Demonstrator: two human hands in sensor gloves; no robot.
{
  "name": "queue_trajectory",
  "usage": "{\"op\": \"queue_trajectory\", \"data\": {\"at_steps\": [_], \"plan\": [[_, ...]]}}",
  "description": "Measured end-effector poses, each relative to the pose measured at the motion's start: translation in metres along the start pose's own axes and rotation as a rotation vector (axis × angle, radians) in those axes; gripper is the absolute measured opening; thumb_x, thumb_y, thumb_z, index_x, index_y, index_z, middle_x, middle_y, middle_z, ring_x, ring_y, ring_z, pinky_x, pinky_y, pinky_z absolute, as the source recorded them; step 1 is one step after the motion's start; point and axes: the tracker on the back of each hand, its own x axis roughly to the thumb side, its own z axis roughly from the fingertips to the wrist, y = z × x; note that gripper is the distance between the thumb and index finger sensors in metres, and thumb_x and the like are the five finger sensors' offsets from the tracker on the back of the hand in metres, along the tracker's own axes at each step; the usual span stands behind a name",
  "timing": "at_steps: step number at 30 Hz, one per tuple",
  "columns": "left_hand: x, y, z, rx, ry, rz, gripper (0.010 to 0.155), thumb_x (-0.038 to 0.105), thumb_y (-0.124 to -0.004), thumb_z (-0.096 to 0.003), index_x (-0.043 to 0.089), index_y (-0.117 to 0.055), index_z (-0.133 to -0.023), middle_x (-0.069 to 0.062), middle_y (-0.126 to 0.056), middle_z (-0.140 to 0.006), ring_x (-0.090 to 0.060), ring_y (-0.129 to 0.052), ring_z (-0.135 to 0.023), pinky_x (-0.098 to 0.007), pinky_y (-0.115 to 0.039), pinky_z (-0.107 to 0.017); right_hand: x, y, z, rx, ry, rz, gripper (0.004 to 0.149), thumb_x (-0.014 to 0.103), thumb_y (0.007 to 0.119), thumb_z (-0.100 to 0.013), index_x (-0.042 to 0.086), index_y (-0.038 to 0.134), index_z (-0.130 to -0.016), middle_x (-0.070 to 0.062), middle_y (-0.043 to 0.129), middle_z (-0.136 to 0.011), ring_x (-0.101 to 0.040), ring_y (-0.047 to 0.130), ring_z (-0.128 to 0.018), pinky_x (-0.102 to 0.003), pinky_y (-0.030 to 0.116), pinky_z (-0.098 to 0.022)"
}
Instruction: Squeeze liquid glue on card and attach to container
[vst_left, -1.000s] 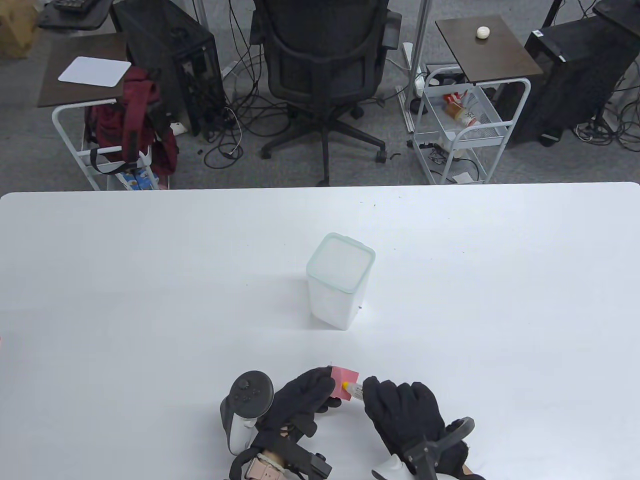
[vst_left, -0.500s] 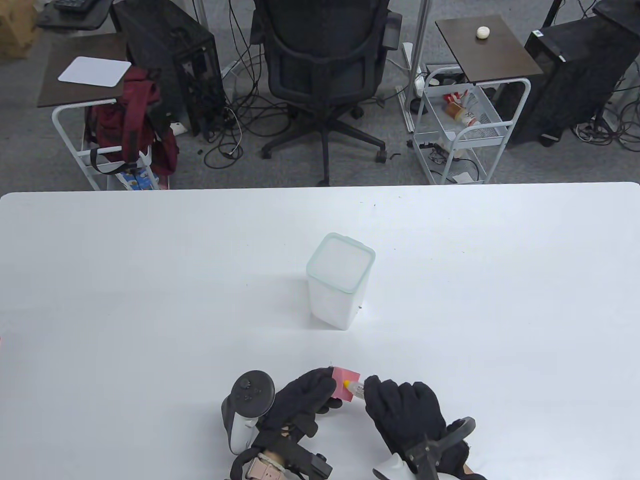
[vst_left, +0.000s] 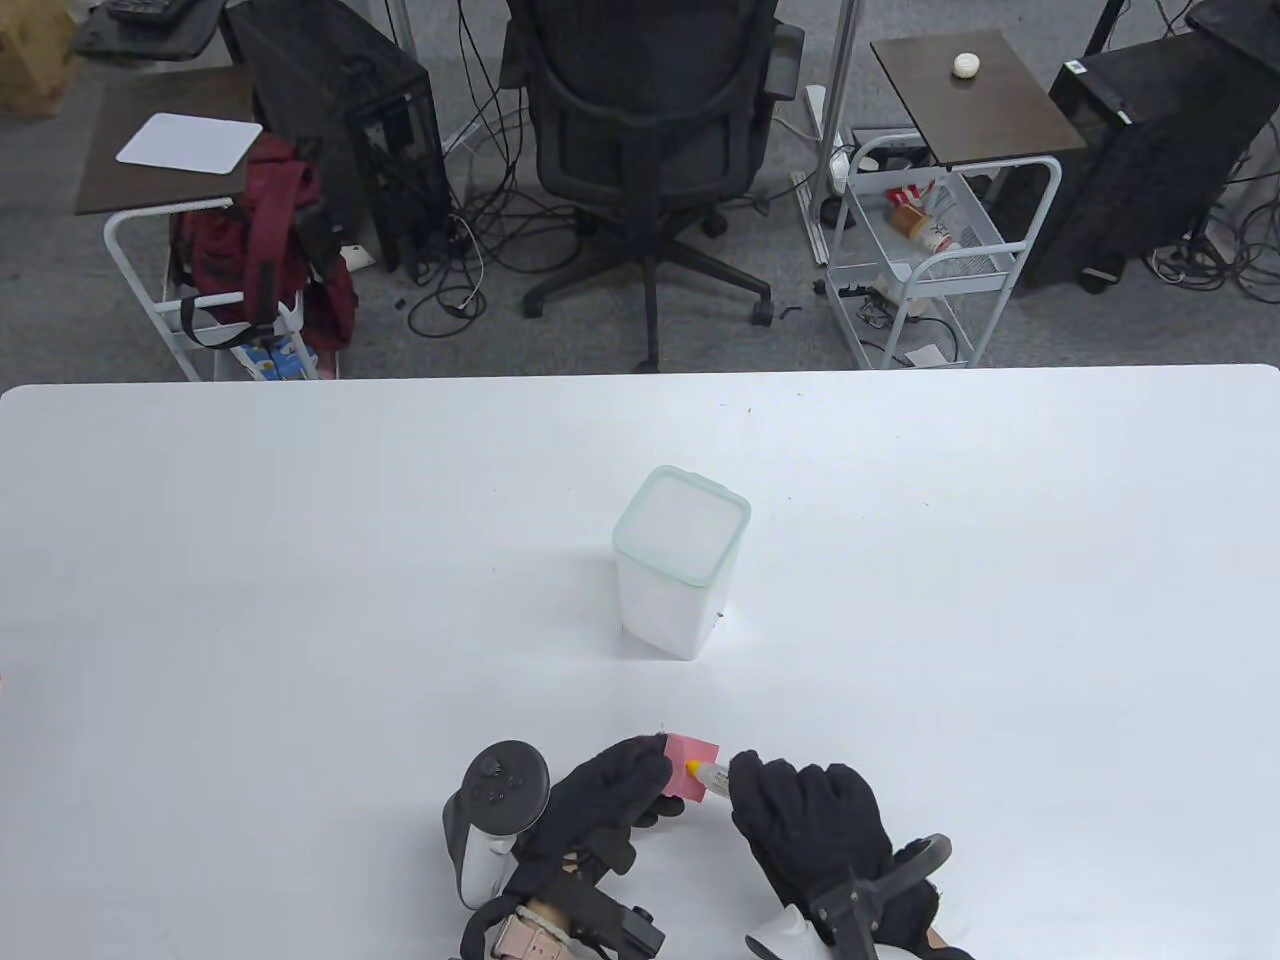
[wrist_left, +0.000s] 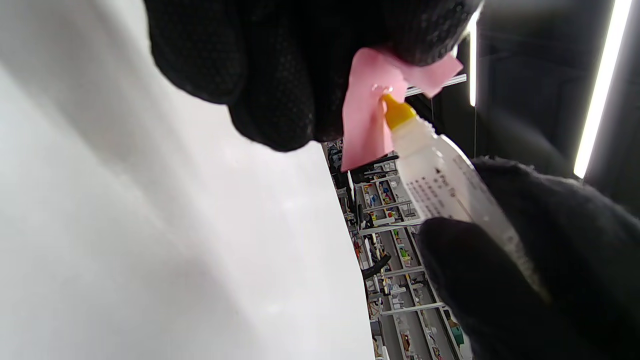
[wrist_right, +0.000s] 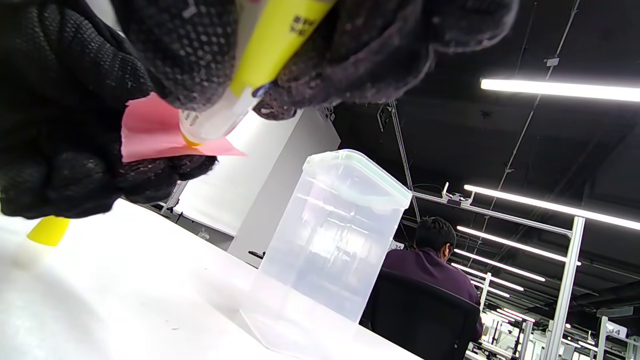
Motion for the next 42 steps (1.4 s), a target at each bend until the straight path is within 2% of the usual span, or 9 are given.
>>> {"op": "queue_trajectory", "data": {"at_steps": [4, 10, 17, 23, 27, 31, 36, 39, 42], "plan": [[0.0, 0.001, 0.0, 0.008, 0.001, 0.0, 0.045, 0.044, -0.07, -0.0535, 0.021, -0.083, -0.09, -0.001, -0.1, -0.078, -0.023, -0.103, -0.066, -0.04, -0.084, -0.053, 0.006, 0.0, 0.001, -0.011, -0.039, 0.021, 0.047, 0.048, 0.078, -0.048, 0.021, 0.082, -0.086, -0.001, 0.09, -0.067, -0.017, 0.091, -0.042, -0.039, 0.078, -0.044], [-0.001, 0.001, 0.0, 0.006, 0.0, 0.0, 0.045, 0.045, -0.07, -0.0537, 0.021, -0.083, -0.09, -0.001, -0.1, -0.079, -0.023, -0.103, -0.066, -0.04, -0.084, -0.053, 0.001, 0.002, 0.0, 0.0, 0.004, 0.016, 0.047, 0.048, 0.077, -0.048, 0.021, 0.081, -0.087, -0.001, 0.089, -0.068, -0.017, 0.09, -0.043, -0.039, 0.077, -0.045], [-0.001, 0.0, 0.0, 0.009, 0.002, -0.006, 0.045, 0.045, -0.07, -0.0536, 0.021, -0.083, -0.09, -0.001, -0.1, -0.079, -0.023, -0.103, -0.066, -0.04, -0.084, -0.053, 0.006, 0.002, 0.001, -0.003, -0.041, 0.025, 0.048, 0.048, 0.077, -0.048, 0.022, 0.081, -0.087, 0.0, 0.089, -0.068, -0.017, 0.091, -0.043, -0.039, 0.078, -0.045], [-0.001, 0.001, 0.0, 0.023, 0.001, -0.005, 0.045, 0.045, -0.07, -0.0537, 0.021, -0.083, -0.09, 0.0, -0.1, -0.078, -0.022, -0.103, -0.065, -0.04, -0.084, -0.053, -0.005, 0.007, 0.0, 0.037, 0.036, -0.023, 0.049, 0.049, 0.076, -0.049, 0.022, 0.079, -0.09, -0.001, 0.088, -0.071, -0.017, 0.09, -0.046, -0.04, 0.077, -0.047], [-0.001, 0.001, 0.0, 0.025, -0.002, 0.01, 0.045, 0.045, -0.07, -0.0538, 0.022, -0.083, -0.089, 0.0, -0.1, -0.078, -0.022, -0.103, -0.065, -0.04, -0.084, -0.053, -0.013, 0.011, 0.0, 0.053, 0.092, -0.131, 0.051, 0.049, 0.073, -0.051, 0.022, 0.076, -0.093, -0.002, 0.086, -0.073, -0.017, 0.09, -0.047, -0.041, 0.077, -0.048], [-0.001, 0.002, 0.0, 0.028, -0.004, 0.005, 0.044, 0.045, -0.07, -0.0538, 0.022, -0.083, -0.089, 0.0, -0.1, -0.078, -0.022, -0.103, -0.065, -0.039, -0.084, -0.053, -0.024, 0.017, 0.0, 0.072, 0.177, -0.271, 0.052, 0.049, 0.065, -0.055, 0.02, 0.069, -0.098, -0.003, 0.082, -0.078, -0.018, 0.089, -0.052, -0.042, 0.076, -0.051], [-0.002, 0.003, 0.0, 0.033, -0.004, 0.01, 0.044, 0.045, -0.07, -0.0538, 0.022, -0.083, -0.089, 0.0, -0.1, -0.078, -0.022, -0.103, -0.065, -0.039, -0.084, -0.053, -0.044, 0.029, 0.0, 0.106, 0.33, -0.589, 0.052, 0.042, 0.052, -0.061, 0.014, 0.055, -0.105, -0.011, 0.07, -0.092, -0.025, 0.082, -0.068, -0.049, 0.068, -0.062], [-0.002, 0.005, 0.001, 0.038, -0.004, 0.007, 0.044, 0.045, -0.07, -0.0538, 0.022, -0.083, -0.089, 0.001, -0.1, -0.078, -0.021, -0.103, -0.065, -0.039, -0.084, -0.053, -0.059, 0.038, 0.001, 0.104, 0.442, -0.805, 0.052, 0.039, 0.055, -0.06, 0.015, 0.05, -0.106, -0.012, 0.064, -0.096, -0.028, 0.079, -0.075, -0.055, 0.06, -0.07], [-0.004, 0.008, 0.001, 0.041, -0.003, 0.008, 0.045, 0.045, -0.07, -0.0538, 0.022, -0.083, -0.089, 0.0, -0.1, -0.078, -0.022, -0.103, -0.065, -0.039, -0.084, -0.053, -0.073, 0.049, 0.004, 0.08, 0.578, -0.996, 0.052, 0.041, 0.062, -0.056, 0.021, 0.056, -0.104, -0.005, 0.07, -0.096, -0.027, 0.083, -0.077, -0.06, 0.055, -0.072]]}}
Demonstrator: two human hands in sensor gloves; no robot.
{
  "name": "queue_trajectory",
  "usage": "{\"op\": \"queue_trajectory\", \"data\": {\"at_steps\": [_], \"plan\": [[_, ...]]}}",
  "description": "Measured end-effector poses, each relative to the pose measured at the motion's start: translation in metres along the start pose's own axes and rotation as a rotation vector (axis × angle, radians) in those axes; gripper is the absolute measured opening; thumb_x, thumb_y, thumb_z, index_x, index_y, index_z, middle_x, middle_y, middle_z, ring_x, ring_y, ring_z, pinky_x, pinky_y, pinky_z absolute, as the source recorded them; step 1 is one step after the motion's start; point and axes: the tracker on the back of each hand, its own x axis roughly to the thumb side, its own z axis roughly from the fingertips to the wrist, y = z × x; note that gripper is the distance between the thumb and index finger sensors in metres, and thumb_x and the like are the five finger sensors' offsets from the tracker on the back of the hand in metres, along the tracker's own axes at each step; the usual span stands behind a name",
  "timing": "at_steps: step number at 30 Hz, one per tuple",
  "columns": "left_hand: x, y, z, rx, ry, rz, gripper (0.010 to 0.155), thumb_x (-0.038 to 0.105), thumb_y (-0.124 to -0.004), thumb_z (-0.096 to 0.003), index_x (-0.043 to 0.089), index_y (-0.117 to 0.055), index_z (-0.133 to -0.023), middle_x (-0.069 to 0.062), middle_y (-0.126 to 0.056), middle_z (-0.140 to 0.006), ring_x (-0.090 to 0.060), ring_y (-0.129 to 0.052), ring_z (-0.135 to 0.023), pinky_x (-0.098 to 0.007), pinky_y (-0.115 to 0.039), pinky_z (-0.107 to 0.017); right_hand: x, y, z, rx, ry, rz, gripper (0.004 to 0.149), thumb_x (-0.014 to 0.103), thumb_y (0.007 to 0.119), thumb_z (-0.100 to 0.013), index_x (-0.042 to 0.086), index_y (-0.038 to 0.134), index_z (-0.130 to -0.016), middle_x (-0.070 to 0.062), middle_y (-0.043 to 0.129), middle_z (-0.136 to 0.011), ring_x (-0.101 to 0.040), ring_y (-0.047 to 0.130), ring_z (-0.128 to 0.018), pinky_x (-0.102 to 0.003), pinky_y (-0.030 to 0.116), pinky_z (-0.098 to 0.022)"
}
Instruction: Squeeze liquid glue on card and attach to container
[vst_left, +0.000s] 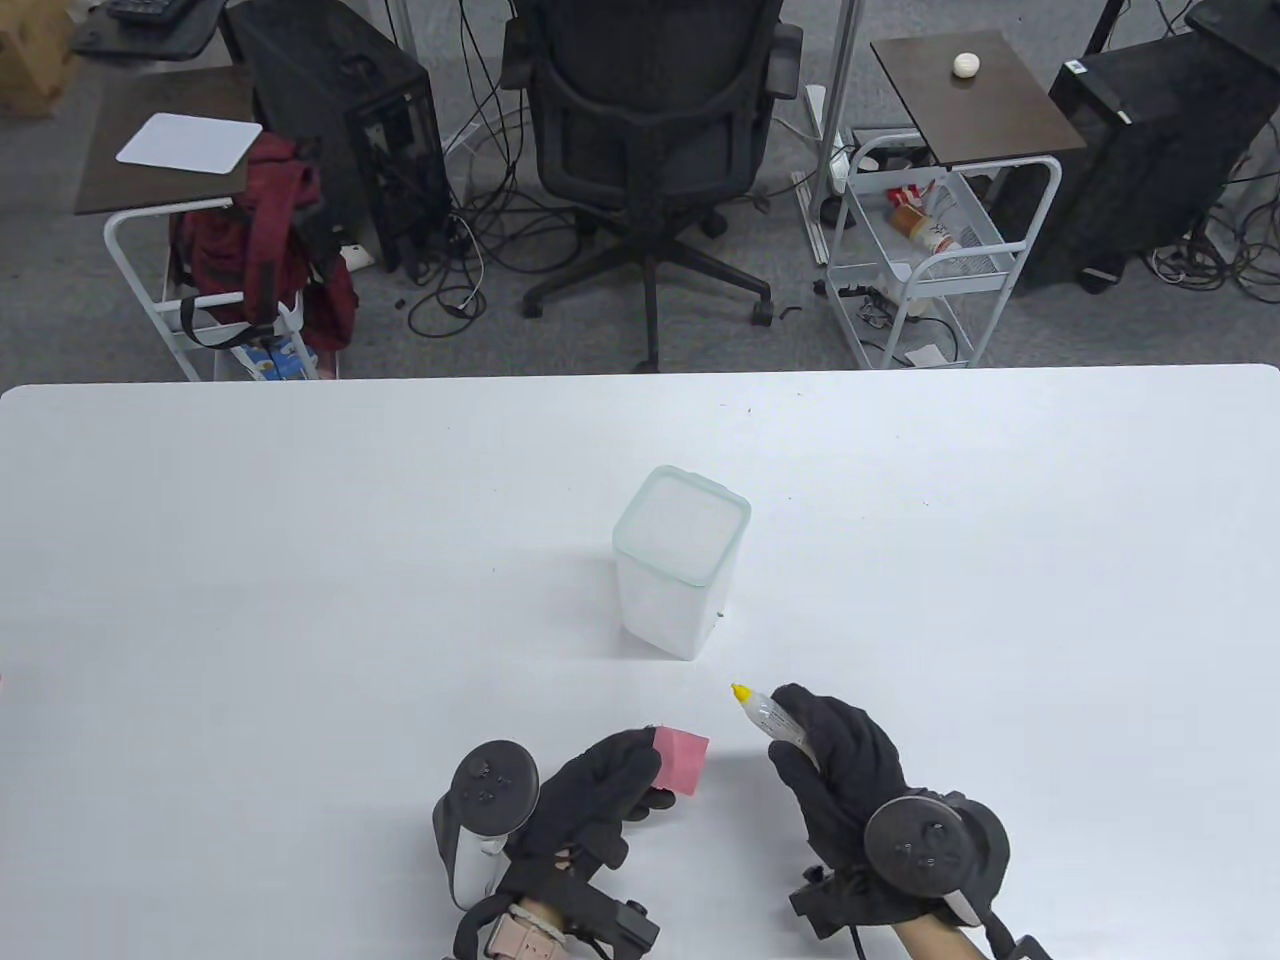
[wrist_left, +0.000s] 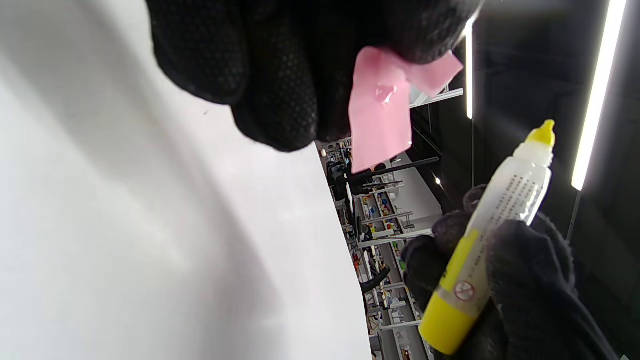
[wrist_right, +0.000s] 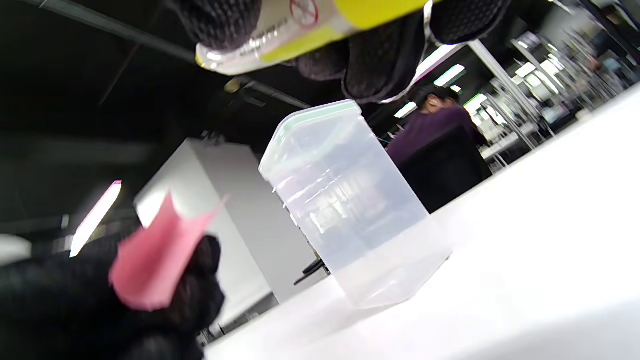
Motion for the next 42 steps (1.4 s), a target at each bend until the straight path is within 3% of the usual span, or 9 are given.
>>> {"op": "queue_trajectory", "data": {"at_steps": [3, 6, 14, 24, 42], "plan": [[-0.001, 0.002, 0.0, 0.001, 0.0, -0.001, 0.044, 0.045, -0.07, -0.0539, 0.022, -0.083, -0.089, 0.0, -0.1, -0.078, -0.022, -0.103, -0.065, -0.039, -0.084, -0.053, -0.013, -0.004, -0.005, -0.011, 0.084, -0.207, 0.051, 0.044, 0.065, -0.054, 0.03, 0.057, -0.102, 0.002, 0.071, -0.1, -0.023, 0.084, -0.087, -0.063, 0.054, -0.073], [-0.001, 0.004, 0.0, 0.0, 0.001, -0.003, 0.045, 0.045, -0.07, -0.0538, 0.022, -0.083, -0.089, 0.0, -0.1, -0.078, -0.022, -0.103, -0.065, -0.039, -0.084, -0.053, -0.023, -0.005, -0.009, -0.006, 0.153, -0.364, 0.052, 0.042, 0.065, -0.054, 0.03, 0.054, -0.103, 0.003, 0.069, -0.103, -0.025, 0.081, -0.094, -0.067, 0.052, -0.074], [-0.001, 0.004, 0.0, 0.006, 0.0, -0.004, 0.045, 0.045, -0.07, -0.0538, 0.022, -0.083, -0.089, 0.0, -0.1, -0.078, -0.022, -0.103, -0.065, -0.039, -0.084, -0.053, -0.051, 0.009, -0.026, 0.071, 0.216, -0.49, 0.054, 0.029, 0.067, -0.057, 0.019, 0.046, -0.106, -0.014, 0.05, -0.112, -0.042, 0.063, -0.105, -0.063, 0.055, -0.075], [-0.004, 0.007, 0.0, 0.015, 0.009, 0.003, 0.045, 0.045, -0.07, -0.0538, 0.022, -0.083, -0.09, 0.0, -0.1, -0.078, -0.022, -0.103, -0.065, -0.04, -0.084, -0.053, -0.084, 0.02, -0.054, 0.111, 0.365, -0.416, 0.054, 0.026, 0.068, -0.057, 0.017, 0.047, -0.106, -0.015, 0.046, -0.112, -0.043, 0.061, -0.104, -0.063, 0.056, -0.075], [-0.006, 0.009, 0.0, 0.024, 0.013, 0.001, 0.045, 0.045, -0.07, -0.0538, 0.022, -0.083, -0.089, 0.0, -0.1, -0.078, -0.022, -0.103, -0.065, -0.039, -0.084, -0.053, -0.099, 0.024, -0.056, 0.155, 0.467, -0.48, 0.054, 0.018, 0.07, -0.056, 0.014, 0.045, -0.104, -0.017, 0.042, -0.113, -0.046, 0.057, -0.106, -0.063, 0.05, -0.076]]}}
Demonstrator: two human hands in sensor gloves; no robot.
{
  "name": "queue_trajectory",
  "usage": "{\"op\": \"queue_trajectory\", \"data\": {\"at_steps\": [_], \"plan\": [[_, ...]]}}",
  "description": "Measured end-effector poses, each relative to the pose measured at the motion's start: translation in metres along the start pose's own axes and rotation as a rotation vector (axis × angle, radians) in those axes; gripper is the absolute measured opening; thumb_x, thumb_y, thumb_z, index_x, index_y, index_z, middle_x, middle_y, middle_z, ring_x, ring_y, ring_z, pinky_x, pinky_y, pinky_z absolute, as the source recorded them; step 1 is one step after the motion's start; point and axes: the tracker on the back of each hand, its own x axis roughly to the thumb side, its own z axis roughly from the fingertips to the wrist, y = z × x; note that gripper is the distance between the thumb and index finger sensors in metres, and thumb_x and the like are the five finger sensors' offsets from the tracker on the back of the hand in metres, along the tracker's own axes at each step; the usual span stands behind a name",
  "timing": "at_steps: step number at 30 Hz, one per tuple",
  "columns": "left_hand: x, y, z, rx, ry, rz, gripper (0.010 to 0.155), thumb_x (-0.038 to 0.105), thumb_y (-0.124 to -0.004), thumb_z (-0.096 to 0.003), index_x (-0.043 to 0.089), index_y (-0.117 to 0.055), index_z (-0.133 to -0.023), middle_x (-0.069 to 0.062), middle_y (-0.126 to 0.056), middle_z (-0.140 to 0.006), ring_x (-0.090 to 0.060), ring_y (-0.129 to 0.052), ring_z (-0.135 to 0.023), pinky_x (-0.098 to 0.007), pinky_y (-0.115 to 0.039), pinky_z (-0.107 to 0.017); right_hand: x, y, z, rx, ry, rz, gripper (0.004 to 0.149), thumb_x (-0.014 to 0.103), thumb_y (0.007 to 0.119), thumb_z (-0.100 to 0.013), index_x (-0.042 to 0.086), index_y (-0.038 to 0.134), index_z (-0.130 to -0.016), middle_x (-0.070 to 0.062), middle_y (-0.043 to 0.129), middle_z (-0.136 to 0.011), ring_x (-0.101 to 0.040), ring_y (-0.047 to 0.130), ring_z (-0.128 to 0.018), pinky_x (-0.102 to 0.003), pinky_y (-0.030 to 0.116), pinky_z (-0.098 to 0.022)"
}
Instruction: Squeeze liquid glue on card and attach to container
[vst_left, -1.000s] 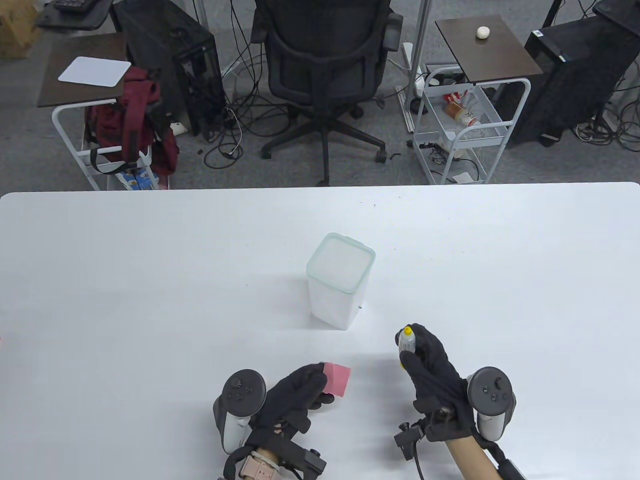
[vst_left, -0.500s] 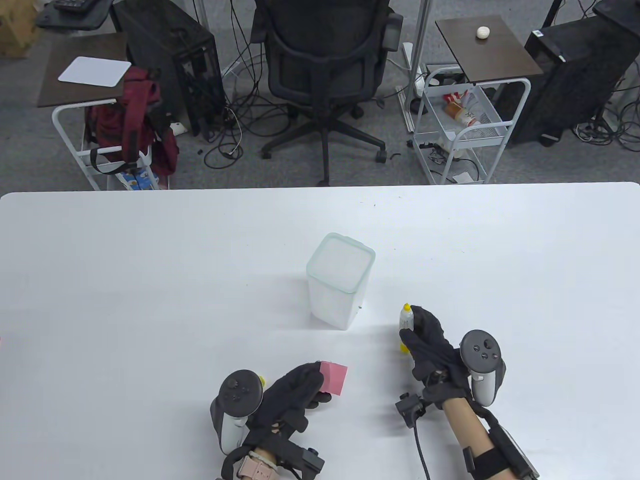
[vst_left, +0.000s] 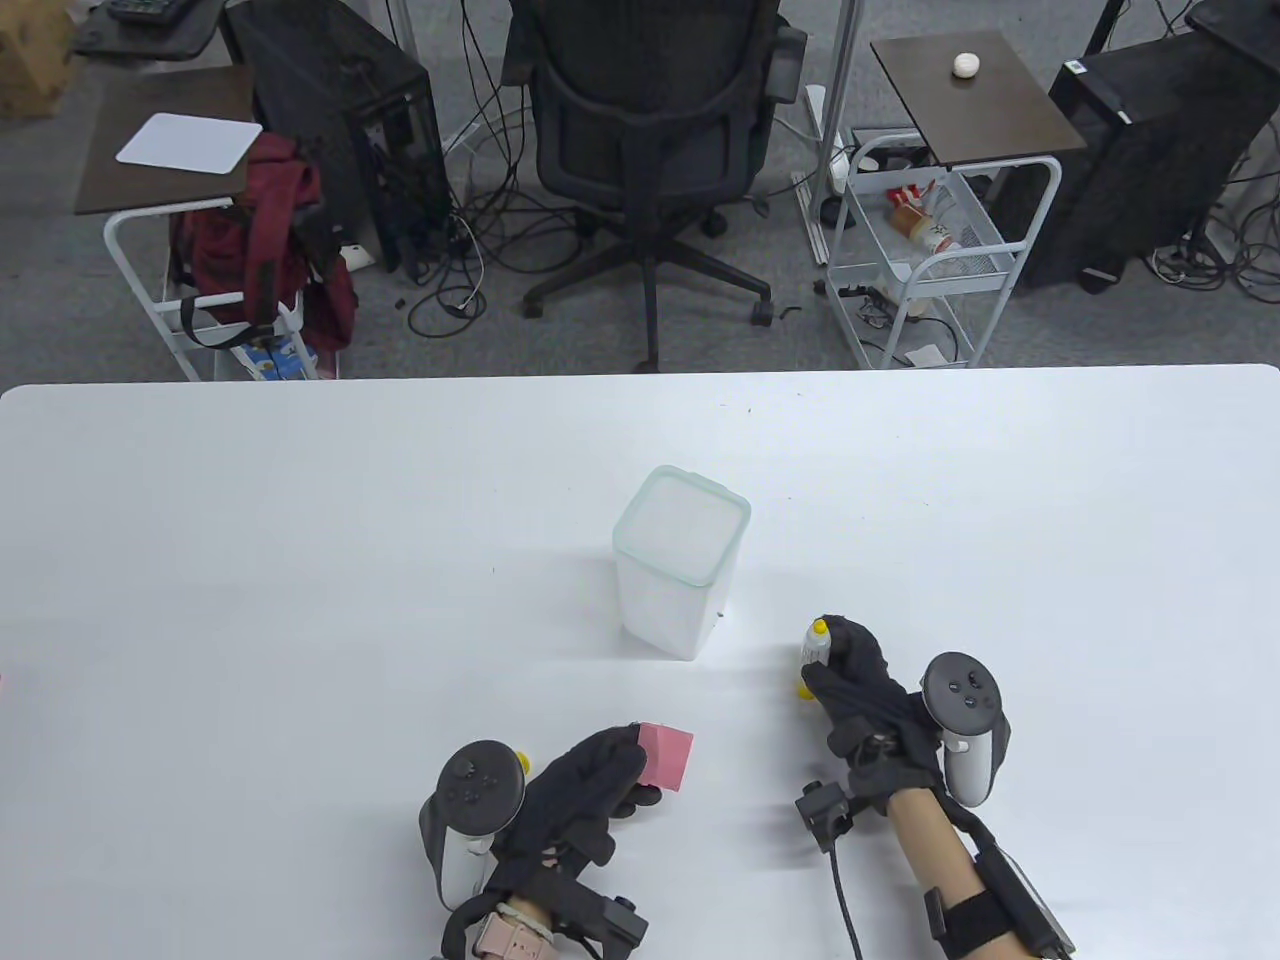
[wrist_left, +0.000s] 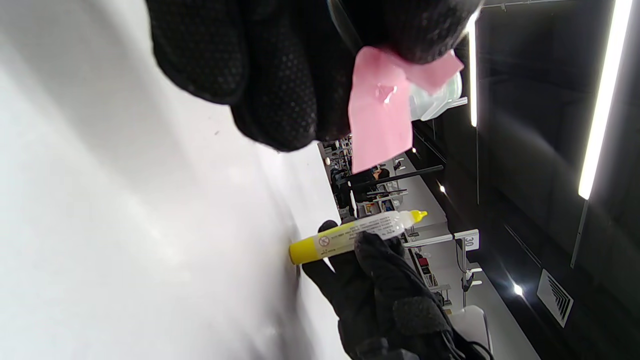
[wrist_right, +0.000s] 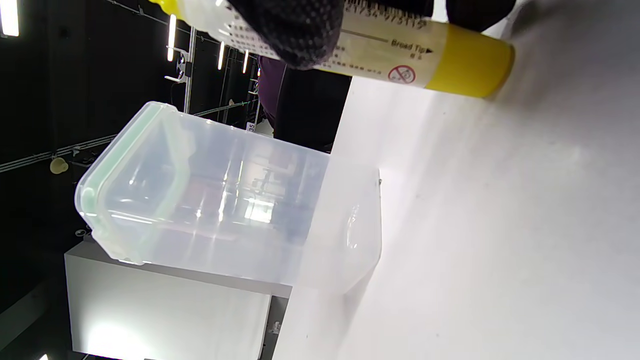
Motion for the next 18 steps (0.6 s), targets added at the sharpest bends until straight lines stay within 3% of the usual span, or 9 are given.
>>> {"op": "queue_trajectory", "data": {"at_steps": [9, 15, 18], "plan": [[0.0, -0.001, 0.001, 0.005, 0.001, 0.005, 0.045, 0.045, -0.069, -0.0538, 0.022, -0.083, -0.09, 0.0, -0.1, -0.078, -0.022, -0.103, -0.065, -0.04, -0.084, -0.053, 0.001, -0.006, 0.01, -0.034, -0.065, 0.001, 0.061, 0.019, 0.071, -0.056, 0.01, 0.041, -0.108, -0.022, 0.039, -0.113, -0.05, 0.054, -0.105, -0.063, 0.044, -0.076], [0.001, 0.004, 0.001, 0.032, -0.01, 0.03, 0.045, 0.045, -0.069, -0.0538, 0.022, -0.083, -0.089, 0.0, -0.1, -0.078, -0.022, -0.103, -0.065, -0.039, -0.084, -0.053, 0.008, -0.021, 0.029, -0.09, -0.135, 0.157, 0.073, 0.029, 0.071, -0.057, 0.006, 0.03, -0.112, -0.027, 0.034, -0.113, -0.053, 0.05, -0.103, -0.065, 0.042, -0.075], [0.001, 0.007, 0.002, 0.049, -0.011, 0.042, 0.045, 0.045, -0.069, -0.0538, 0.022, -0.083, -0.089, 0.0, -0.1, -0.078, -0.022, -0.103, -0.065, -0.039, -0.084, -0.053, 0.012, -0.032, 0.041, -0.138, -0.147, 0.221, 0.071, 0.03, 0.071, -0.057, 0.005, 0.034, -0.111, -0.028, 0.037, -0.112, -0.052, 0.054, -0.101, -0.064, 0.049, -0.075]]}}
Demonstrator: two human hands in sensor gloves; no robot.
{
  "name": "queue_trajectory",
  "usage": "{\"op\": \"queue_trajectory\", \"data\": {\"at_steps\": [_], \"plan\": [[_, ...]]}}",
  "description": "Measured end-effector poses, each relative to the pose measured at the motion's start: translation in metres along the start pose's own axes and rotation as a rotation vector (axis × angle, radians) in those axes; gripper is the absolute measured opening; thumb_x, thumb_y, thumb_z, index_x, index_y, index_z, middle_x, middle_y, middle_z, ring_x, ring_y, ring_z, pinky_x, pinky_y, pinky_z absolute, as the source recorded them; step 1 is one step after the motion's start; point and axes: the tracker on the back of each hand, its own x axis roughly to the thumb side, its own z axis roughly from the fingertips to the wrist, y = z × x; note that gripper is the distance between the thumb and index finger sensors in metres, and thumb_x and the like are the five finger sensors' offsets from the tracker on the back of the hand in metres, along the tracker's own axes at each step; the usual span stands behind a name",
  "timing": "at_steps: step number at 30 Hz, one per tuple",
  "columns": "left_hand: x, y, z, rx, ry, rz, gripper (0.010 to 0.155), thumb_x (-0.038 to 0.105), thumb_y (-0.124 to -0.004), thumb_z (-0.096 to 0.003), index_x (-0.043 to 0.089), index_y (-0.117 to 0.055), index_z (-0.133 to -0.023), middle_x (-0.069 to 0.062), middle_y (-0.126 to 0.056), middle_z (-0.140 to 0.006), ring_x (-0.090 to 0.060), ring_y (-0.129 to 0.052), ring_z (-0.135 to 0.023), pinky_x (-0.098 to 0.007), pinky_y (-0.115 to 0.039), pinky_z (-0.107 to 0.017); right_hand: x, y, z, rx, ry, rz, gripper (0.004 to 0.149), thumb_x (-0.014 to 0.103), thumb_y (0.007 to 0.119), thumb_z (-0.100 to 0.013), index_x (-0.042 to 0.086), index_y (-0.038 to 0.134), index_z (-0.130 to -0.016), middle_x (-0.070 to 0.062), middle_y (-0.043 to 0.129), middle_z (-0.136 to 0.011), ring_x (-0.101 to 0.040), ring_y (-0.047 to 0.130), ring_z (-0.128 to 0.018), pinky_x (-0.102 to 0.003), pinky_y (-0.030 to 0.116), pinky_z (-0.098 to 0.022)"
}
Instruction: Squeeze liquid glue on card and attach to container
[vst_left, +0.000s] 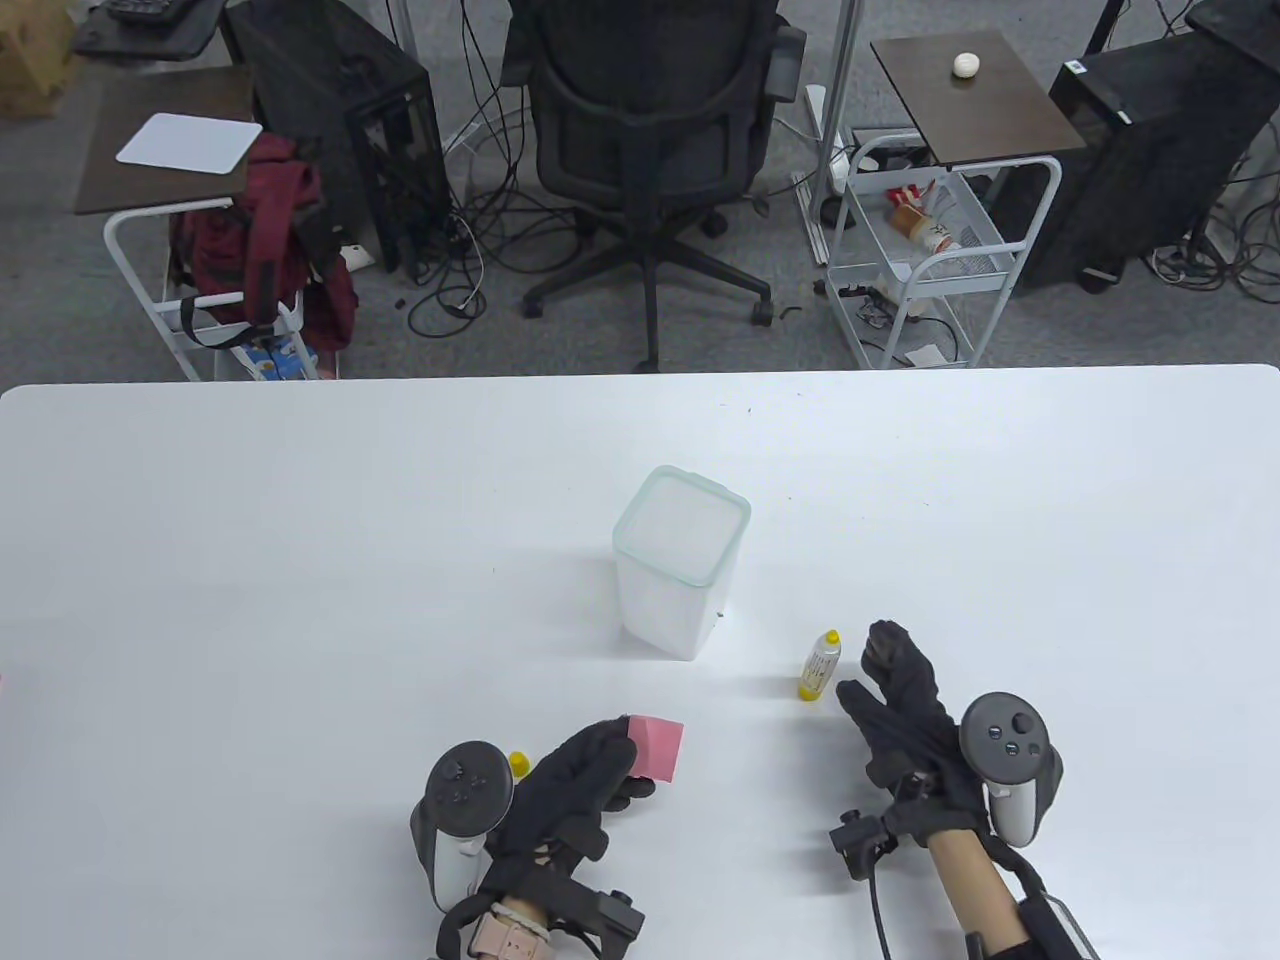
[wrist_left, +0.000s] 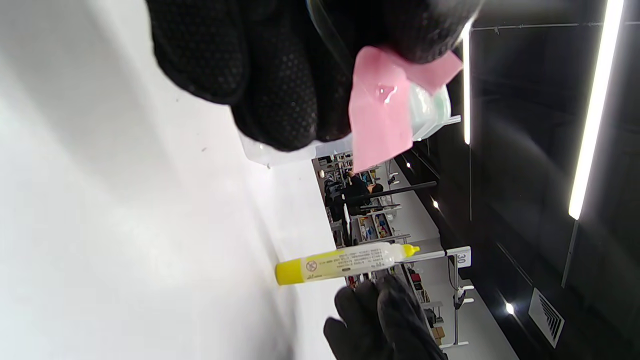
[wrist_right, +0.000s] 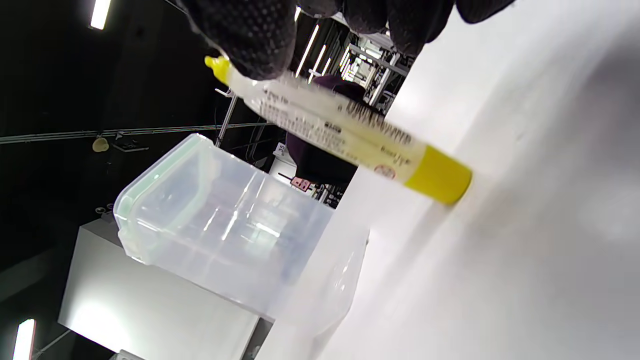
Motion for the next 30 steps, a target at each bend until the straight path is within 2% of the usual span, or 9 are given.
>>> {"op": "queue_trajectory", "data": {"at_steps": [2, 7, 11, 19, 24, 26, 30], "plan": [[0.0, 0.003, 0.001, 0.021, -0.003, 0.012, 0.045, 0.045, -0.069, -0.0538, 0.022, -0.083, -0.089, 0.0, -0.1, -0.078, -0.022, -0.103, -0.065, -0.039, -0.084, -0.053, 0.003, -0.01, 0.011, -0.075, -0.008, 0.052, 0.062, 0.029, 0.071, -0.056, 0.006, 0.043, -0.107, -0.025, 0.048, -0.107, -0.048, 0.065, -0.094, -0.06, 0.058, -0.071], [0.0, 0.011, 0.003, 0.063, -0.01, 0.042, 0.045, 0.045, -0.07, -0.0537, 0.022, -0.083, -0.089, 0.0, -0.1, -0.078, -0.022, -0.103, -0.065, -0.04, -0.084, -0.053, 0.009, -0.015, 0.031, -0.104, -0.082, 0.134, 0.037, 0.028, 0.069, -0.056, 0.014, 0.069, -0.09, -0.014, 0.078, -0.086, -0.033, 0.09, -0.067, -0.049, 0.077, -0.054], [0.0, 0.014, 0.005, 0.077, -0.014, 0.05, 0.045, 0.045, -0.07, -0.0537, 0.021, -0.083, -0.089, 0.0, -0.1, -0.078, -0.022, -0.103, -0.065, -0.04, -0.084, -0.053, 0.014, -0.004, 0.037, -0.061, -0.1, 0.159, 0.036, 0.028, 0.07, -0.055, 0.013, 0.07, -0.088, -0.013, 0.08, -0.081, -0.028, 0.092, -0.059, -0.044, 0.08, -0.048], [0.005, 0.021, 0.005, 0.11, -0.037, 0.02, 0.044, 0.045, -0.07, -0.0539, 0.022, -0.083, -0.089, 0.0, -0.1, -0.078, -0.023, -0.103, -0.065, -0.04, -0.084, -0.053, 0.021, 0.015, 0.041, 0.015, -0.173, 0.226, 0.036, 0.028, 0.07, -0.055, 0.013, 0.071, -0.088, -0.012, 0.081, -0.08, -0.027, 0.092, -0.058, -0.043, 0.081, -0.047], [0.048, 0.039, 0.001, 0.194, -0.163, -0.083, 0.045, 0.046, -0.068, -0.0558, 0.023, -0.081, -0.092, 0.001, -0.098, -0.081, -0.022, -0.102, -0.068, -0.039, -0.083, -0.055, 0.022, 0.021, 0.043, 0.042, -0.193, 0.224, 0.036, 0.029, 0.07, -0.055, 0.014, 0.071, -0.088, -0.012, 0.082, -0.08, -0.027, 0.093, -0.058, -0.043, 0.081, -0.047], [0.074, 0.048, -0.004, 0.229, -0.182, -0.194, 0.044, 0.047, -0.068, -0.0564, 0.025, -0.08, -0.093, 0.002, -0.097, -0.082, -0.02, -0.101, -0.07, -0.038, -0.083, -0.057, 0.021, 0.022, 0.043, 0.055, -0.199, 0.22, 0.036, 0.029, 0.07, -0.055, 0.014, 0.071, -0.087, -0.012, 0.082, -0.079, -0.027, 0.093, -0.058, -0.043, 0.081, -0.047], [0.144, 0.057, -0.022, 0.284, -0.188, -0.538, 0.045, 0.051, -0.065, -0.058, 0.031, -0.075, -0.096, 0.008, -0.093, -0.088, -0.015, -0.099, -0.077, -0.035, -0.081, -0.063, 0.021, 0.024, 0.043, 0.081, -0.205, 0.189, 0.036, 0.029, 0.07, -0.055, 0.014, 0.072, -0.087, -0.012, 0.082, -0.079, -0.027, 0.093, -0.057, -0.043, 0.081, -0.047]]}}
